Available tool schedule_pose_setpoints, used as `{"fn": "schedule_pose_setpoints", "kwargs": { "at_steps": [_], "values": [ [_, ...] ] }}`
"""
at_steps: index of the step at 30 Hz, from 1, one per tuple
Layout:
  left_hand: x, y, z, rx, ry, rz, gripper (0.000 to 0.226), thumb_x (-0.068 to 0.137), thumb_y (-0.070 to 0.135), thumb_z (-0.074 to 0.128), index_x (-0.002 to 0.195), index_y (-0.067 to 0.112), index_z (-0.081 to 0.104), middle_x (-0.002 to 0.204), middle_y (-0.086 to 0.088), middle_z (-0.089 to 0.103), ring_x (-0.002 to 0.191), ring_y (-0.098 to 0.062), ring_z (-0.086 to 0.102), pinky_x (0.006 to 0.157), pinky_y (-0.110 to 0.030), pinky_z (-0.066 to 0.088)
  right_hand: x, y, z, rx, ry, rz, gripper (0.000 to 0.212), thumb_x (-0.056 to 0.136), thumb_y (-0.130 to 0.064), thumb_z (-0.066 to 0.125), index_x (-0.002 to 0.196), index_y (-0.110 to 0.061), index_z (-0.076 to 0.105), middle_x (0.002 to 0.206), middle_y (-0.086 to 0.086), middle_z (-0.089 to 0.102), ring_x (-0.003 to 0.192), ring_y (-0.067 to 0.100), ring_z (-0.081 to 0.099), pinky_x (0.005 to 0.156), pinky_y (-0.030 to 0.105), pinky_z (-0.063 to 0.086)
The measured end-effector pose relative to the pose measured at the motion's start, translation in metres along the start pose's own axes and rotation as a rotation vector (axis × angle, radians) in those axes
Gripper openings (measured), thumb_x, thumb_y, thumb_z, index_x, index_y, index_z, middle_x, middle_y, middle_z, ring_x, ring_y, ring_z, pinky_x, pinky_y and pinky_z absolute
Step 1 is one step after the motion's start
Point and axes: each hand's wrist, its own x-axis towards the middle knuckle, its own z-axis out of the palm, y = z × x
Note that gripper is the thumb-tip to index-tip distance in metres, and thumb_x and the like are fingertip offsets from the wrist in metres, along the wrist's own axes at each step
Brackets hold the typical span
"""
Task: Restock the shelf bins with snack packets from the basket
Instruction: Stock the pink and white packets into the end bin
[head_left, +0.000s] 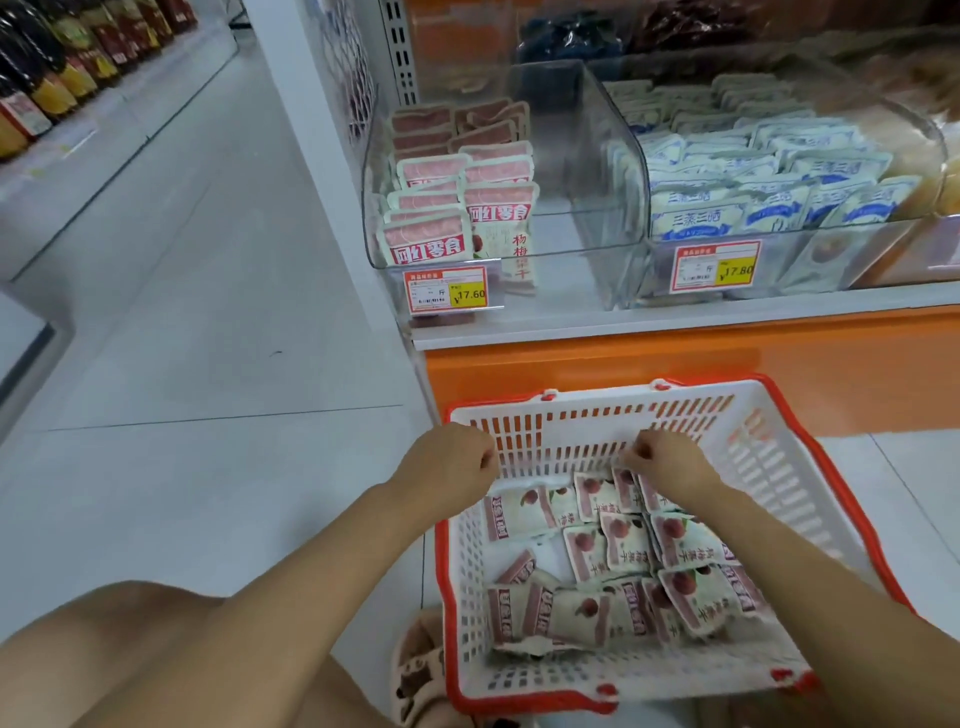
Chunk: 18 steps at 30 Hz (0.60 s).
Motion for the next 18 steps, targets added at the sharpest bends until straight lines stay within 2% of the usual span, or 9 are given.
{"fn": "schedule_pose_setpoints", "kwargs": {
  "at_steps": [3, 5, 7, 9, 10, 12, 14, 16, 18],
  "values": [
    [0.007, -0.007, 0.022, 0.046, -0.149, -0.031, 0.028, 0.096, 0.019, 0.042, 0.098, 0.01, 0.068, 0.095, -0.005, 0.068, 0.08, -0.017, 0.063, 0.078, -0.032, 0.054, -0.016, 0.072, 0.049, -0.187, -0.229, 0.391, 0.027, 0.097, -0.028, 0.046, 0.087, -0.009, 0.062, 0.07, 0.0, 0.057, 0.071, 0.016, 0.058, 0.059, 0.023, 0.042],
    [0.009, -0.014, 0.033, 0.086, -0.23, -0.061, 0.027, 0.095, 0.016, 0.042, 0.098, 0.006, 0.067, 0.095, -0.007, 0.067, 0.083, -0.021, 0.063, 0.076, -0.033, 0.053, -0.038, 0.098, 0.069, -0.379, -0.36, 0.389, 0.03, 0.1, -0.029, 0.039, 0.11, -0.012, 0.061, 0.098, 0.002, 0.064, 0.087, 0.016, 0.058, 0.074, 0.023, 0.045],
    [0.01, -0.019, 0.04, 0.111, -0.271, -0.075, 0.029, 0.094, 0.017, 0.042, 0.098, 0.004, 0.067, 0.096, -0.009, 0.066, 0.088, -0.023, 0.064, 0.077, -0.035, 0.053, -0.047, 0.106, 0.08, -0.392, -0.387, 0.381, 0.032, 0.099, -0.04, 0.041, 0.108, -0.019, 0.064, 0.101, -0.004, 0.066, 0.089, 0.01, 0.059, 0.077, 0.022, 0.044],
    [0.011, -0.023, 0.042, 0.128, -0.285, -0.079, 0.029, 0.094, 0.018, 0.042, 0.096, 0.003, 0.067, 0.096, -0.01, 0.066, 0.091, -0.024, 0.064, 0.081, -0.037, 0.053, -0.04, 0.106, 0.086, -0.191, -0.338, 0.5, 0.034, 0.096, -0.047, 0.047, 0.097, -0.018, 0.065, 0.09, -0.003, 0.065, 0.086, 0.011, 0.06, 0.071, 0.021, 0.044],
    [0.012, -0.024, 0.043, 0.127, -0.292, -0.079, 0.029, 0.094, 0.02, 0.043, 0.095, 0.004, 0.067, 0.096, -0.011, 0.066, 0.092, -0.024, 0.064, 0.082, -0.037, 0.053, -0.03, 0.109, 0.089, -0.048, -0.28, 0.598, 0.036, 0.095, -0.047, 0.05, 0.103, -0.014, 0.063, 0.098, 0.002, 0.066, 0.093, 0.015, 0.061, 0.074, 0.023, 0.047],
    [0.013, -0.025, 0.044, 0.126, -0.308, -0.078, 0.03, 0.094, 0.022, 0.044, 0.099, 0.004, 0.067, 0.1, -0.011, 0.066, 0.093, -0.024, 0.064, 0.083, -0.036, 0.053, -0.01, 0.117, 0.094, 0.251, -0.137, 0.843, 0.065, 0.086, -0.049, 0.062, 0.128, 0.0, 0.05, 0.121, 0.015, 0.06, 0.106, 0.026, 0.06, 0.083, 0.034, 0.05],
    [0.014, -0.025, 0.044, 0.123, -0.327, -0.087, 0.029, 0.095, 0.023, 0.043, 0.097, 0.005, 0.066, 0.099, -0.009, 0.063, 0.097, -0.024, 0.063, 0.083, -0.034, 0.05, -0.006, 0.122, 0.095, 0.609, 0.012, 1.027, 0.086, 0.075, -0.05, 0.074, 0.133, 0.005, 0.042, 0.118, 0.018, 0.06, 0.096, 0.027, 0.062, 0.074, 0.036, 0.051],
    [0.014, -0.024, 0.044, 0.119, -0.338, -0.095, 0.027, 0.096, 0.024, 0.043, 0.097, 0.008, 0.065, 0.097, -0.007, 0.06, 0.1, -0.024, 0.063, 0.083, -0.031, 0.05, -0.001, 0.13, 0.097, 0.823, 0.034, 1.012, 0.065, 0.079, -0.048, 0.071, 0.118, 0.001, 0.053, 0.102, 0.01, 0.065, 0.078, 0.021, 0.061, 0.074, 0.035, 0.051],
    [0.013, -0.023, 0.043, 0.114, -0.344, -0.098, 0.027, 0.096, 0.024, 0.043, 0.098, 0.007, 0.064, 0.099, -0.006, 0.061, 0.102, -0.024, 0.062, 0.085, -0.031, 0.05, 0.007, 0.149, 0.111, 1.0, -0.041, 0.922, 0.047, 0.082, -0.047, 0.065, 0.107, -0.007, 0.062, 0.093, 0.006, 0.066, 0.076, 0.023, 0.062, 0.08, 0.044, 0.056]
  ]
}}
